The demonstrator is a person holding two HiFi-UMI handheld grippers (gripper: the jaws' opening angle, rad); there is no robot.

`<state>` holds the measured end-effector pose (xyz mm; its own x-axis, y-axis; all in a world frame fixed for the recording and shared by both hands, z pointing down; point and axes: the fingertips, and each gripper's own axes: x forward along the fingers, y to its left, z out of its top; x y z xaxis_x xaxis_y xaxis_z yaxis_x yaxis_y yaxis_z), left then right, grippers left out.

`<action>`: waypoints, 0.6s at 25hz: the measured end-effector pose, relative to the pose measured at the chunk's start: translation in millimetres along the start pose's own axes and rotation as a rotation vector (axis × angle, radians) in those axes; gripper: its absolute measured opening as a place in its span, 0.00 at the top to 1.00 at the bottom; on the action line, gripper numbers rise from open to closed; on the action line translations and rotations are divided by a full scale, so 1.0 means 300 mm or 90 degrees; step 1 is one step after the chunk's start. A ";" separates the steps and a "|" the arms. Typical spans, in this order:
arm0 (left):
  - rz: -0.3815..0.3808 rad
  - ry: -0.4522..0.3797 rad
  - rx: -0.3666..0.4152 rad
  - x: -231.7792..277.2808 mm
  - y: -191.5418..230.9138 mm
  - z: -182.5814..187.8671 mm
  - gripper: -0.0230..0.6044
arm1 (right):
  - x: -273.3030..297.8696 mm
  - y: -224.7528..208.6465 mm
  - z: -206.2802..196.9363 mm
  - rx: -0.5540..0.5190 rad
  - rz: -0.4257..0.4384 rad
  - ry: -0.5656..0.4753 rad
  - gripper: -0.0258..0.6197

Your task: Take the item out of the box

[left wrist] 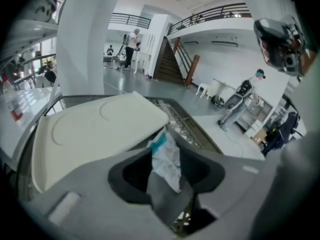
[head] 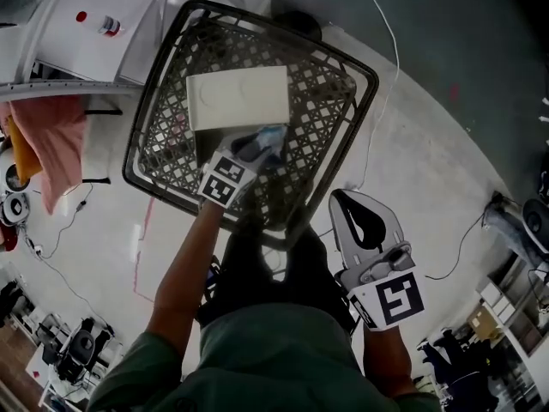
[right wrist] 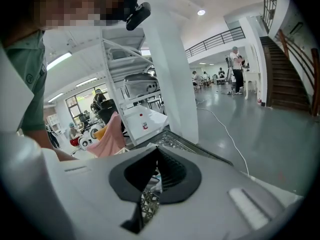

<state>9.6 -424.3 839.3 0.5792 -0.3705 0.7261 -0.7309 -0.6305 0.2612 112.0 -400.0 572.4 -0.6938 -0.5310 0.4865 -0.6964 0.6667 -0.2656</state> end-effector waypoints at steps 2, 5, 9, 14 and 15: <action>0.002 0.009 -0.003 0.022 0.007 -0.013 0.67 | 0.008 -0.005 -0.013 0.003 0.001 0.002 0.95; 0.005 0.020 -0.008 0.049 0.013 -0.029 0.64 | 0.019 -0.011 -0.037 0.009 0.003 0.008 0.95; 0.019 0.037 -0.010 0.083 0.035 -0.051 0.60 | 0.033 -0.026 -0.058 0.017 0.002 0.011 0.95; 0.035 0.053 0.010 0.106 0.038 -0.064 0.58 | 0.031 -0.046 -0.067 0.031 -0.007 0.007 0.95; 0.037 0.054 0.014 0.110 0.038 -0.068 0.59 | 0.030 -0.048 -0.070 0.030 -0.007 0.007 0.95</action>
<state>13.0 -429.8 879.3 0.5029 -0.3483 0.7911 -0.7537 -0.6247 0.2041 119.7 -403.4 598.0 -0.6847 -0.5323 0.4979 -0.7117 0.6354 -0.2994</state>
